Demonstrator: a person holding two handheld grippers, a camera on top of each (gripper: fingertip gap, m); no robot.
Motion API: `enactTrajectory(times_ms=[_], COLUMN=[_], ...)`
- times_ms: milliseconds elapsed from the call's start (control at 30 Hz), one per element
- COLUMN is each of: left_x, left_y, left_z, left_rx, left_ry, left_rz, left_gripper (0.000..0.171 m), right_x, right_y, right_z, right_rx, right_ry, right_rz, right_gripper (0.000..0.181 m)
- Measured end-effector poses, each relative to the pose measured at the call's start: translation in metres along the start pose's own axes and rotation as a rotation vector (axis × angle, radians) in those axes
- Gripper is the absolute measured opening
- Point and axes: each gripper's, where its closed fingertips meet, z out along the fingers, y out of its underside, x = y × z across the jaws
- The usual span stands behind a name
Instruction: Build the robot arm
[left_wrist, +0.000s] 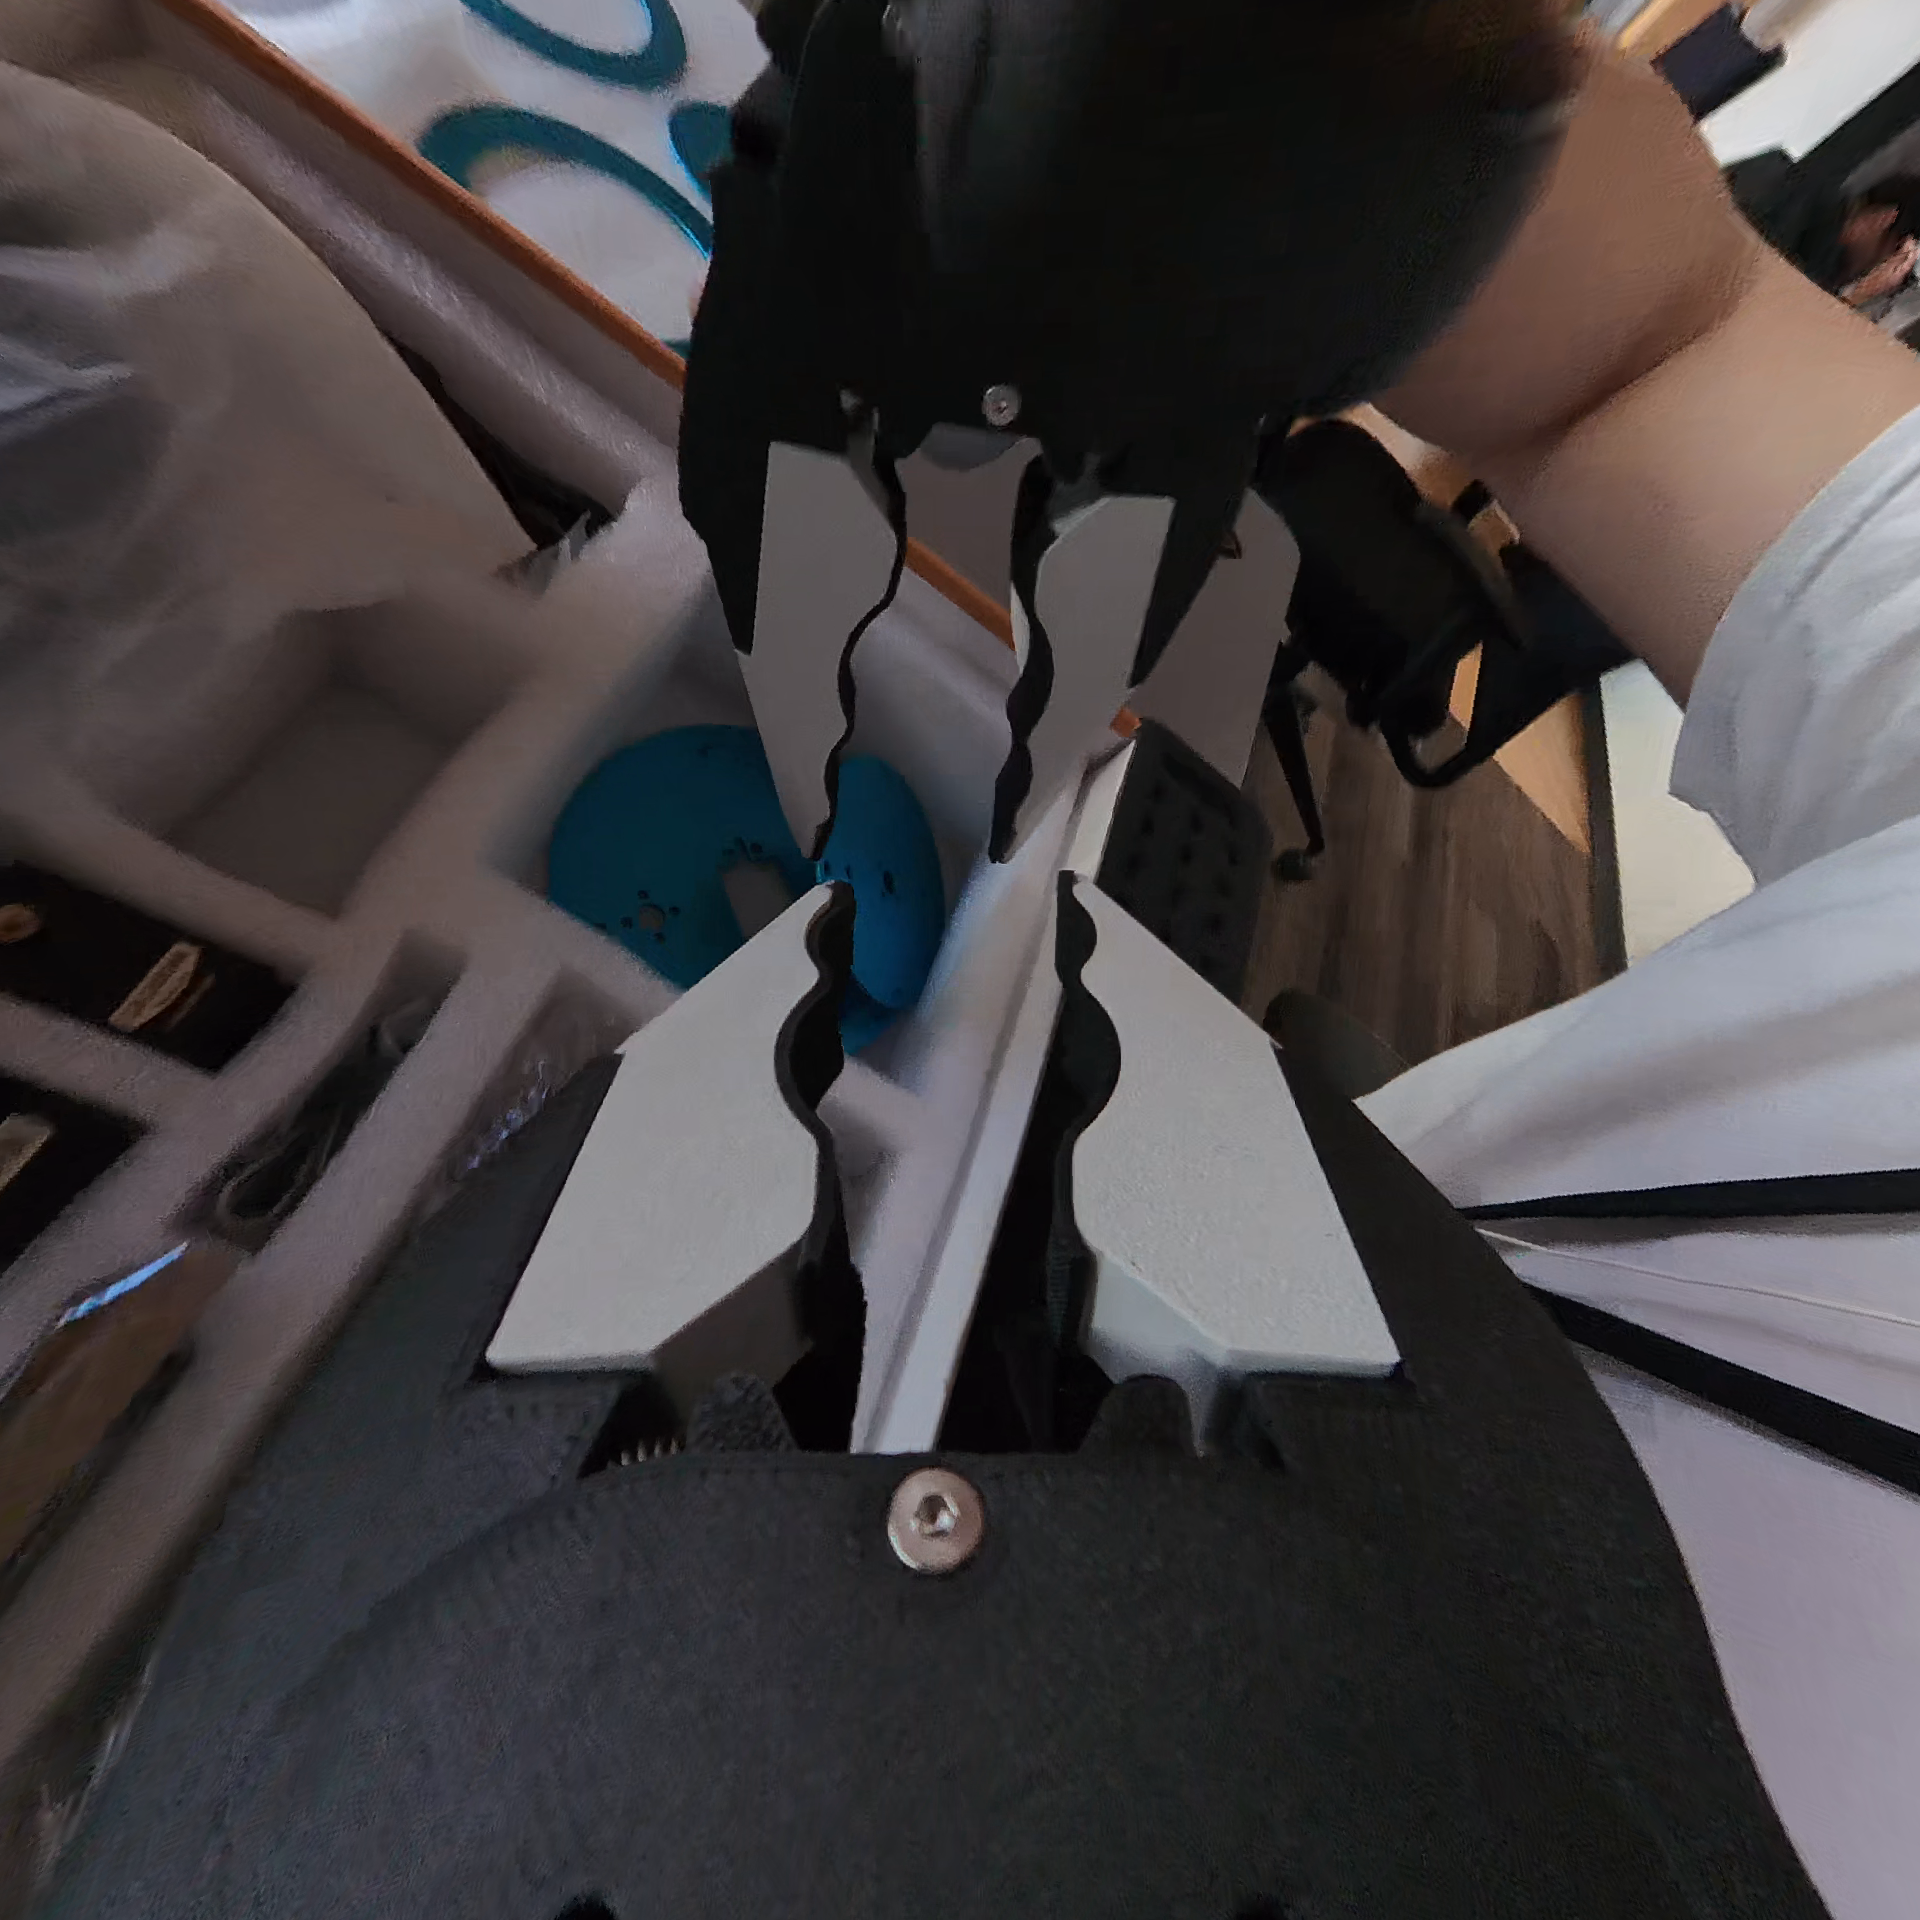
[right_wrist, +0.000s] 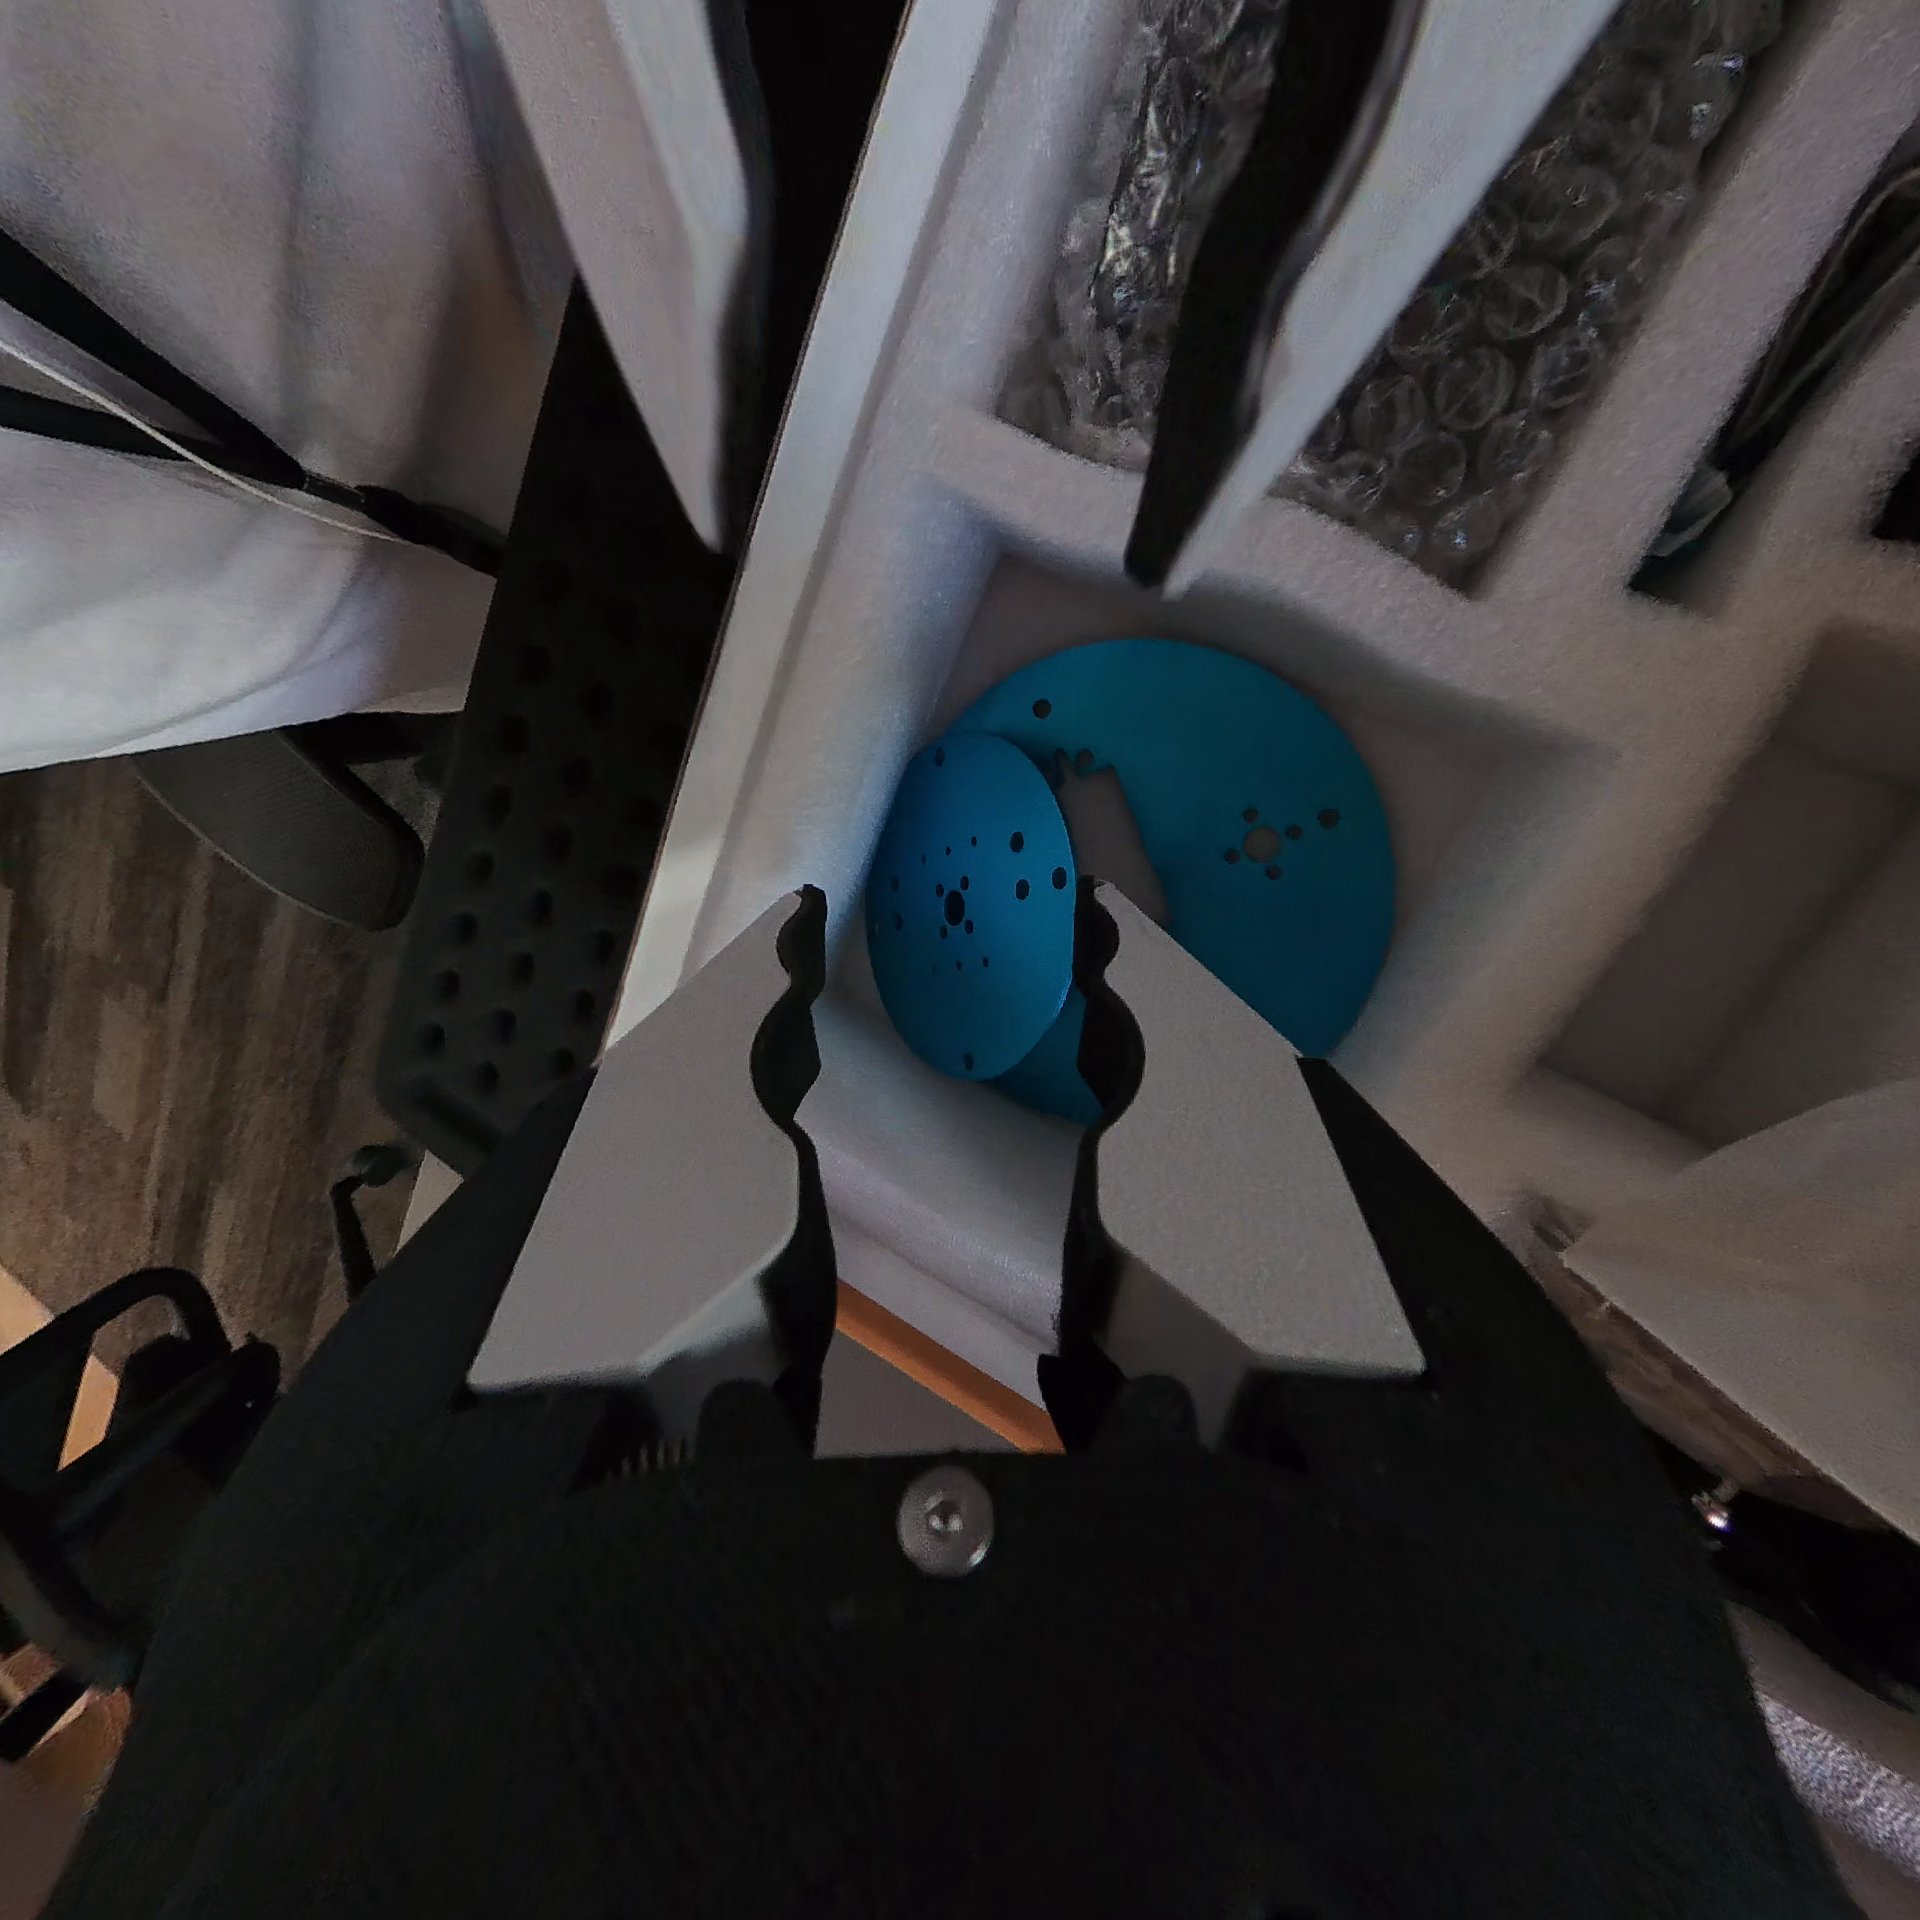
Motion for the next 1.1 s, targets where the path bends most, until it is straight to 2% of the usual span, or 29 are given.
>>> enactTrajectory(times_ms=[267, 333, 533, 700, 733, 767, 900, 1000, 1100], left_x=[-0.015, -0.018, -0.02, -0.027, -0.028, -0.028, -0.025, -0.014, -0.011], left_y=[0.023, 0.028, 0.032, 0.04, 0.041, 0.041, 0.04, 0.032, 0.022], left_z=[0.053, 0.063, 0.071, 0.073, 0.074, 0.073, 0.073, 0.07, 0.062], left_rx=[-0.225, -0.278, -0.368, -0.477, -0.496, -0.508, -0.507, -0.443, -0.385], left_ry=[0.013, -0.002, -0.021, -0.089, -0.097, -0.094, -0.049, 0.027, 0.034], left_rz=[-0.002, 0.011, 0.014, 0.06, 0.067, 0.064, 0.034, -0.002, 0.007], left_gripper=[0.029, 0.022, 0.019, 0.005, 0.005, 0.004, 0.002, 0.0, 0.0], right_x=[-0.007, -0.01, -0.012, -0.014, -0.018, -0.019, -0.015, -0.014, -0.011], right_y=[0.001, 0.001, 0.001, 0.002, 0.004, 0.006, 0.012, 0.017, 0.025], right_z=[-0.004, -0.005, -0.006, -0.007, -0.006, -0.004, -0.014, -0.036, -0.048], right_rx=[0.106, 0.122, 0.146, 0.172, 0.168, 0.163, 0.212, 0.334, 0.407], right_ry=[0.073, 0.089, 0.128, 0.147, 0.131, 0.13, 0.23, 0.34, 0.41], right_rz=[-0.008, -0.015, -0.02, -0.022, -0.027, -0.026, -0.032, -0.019, 0.026], right_gripper=[0.048, 0.048, 0.048, 0.048, 0.04, 0.041, 0.042, 0.041, 0.041])
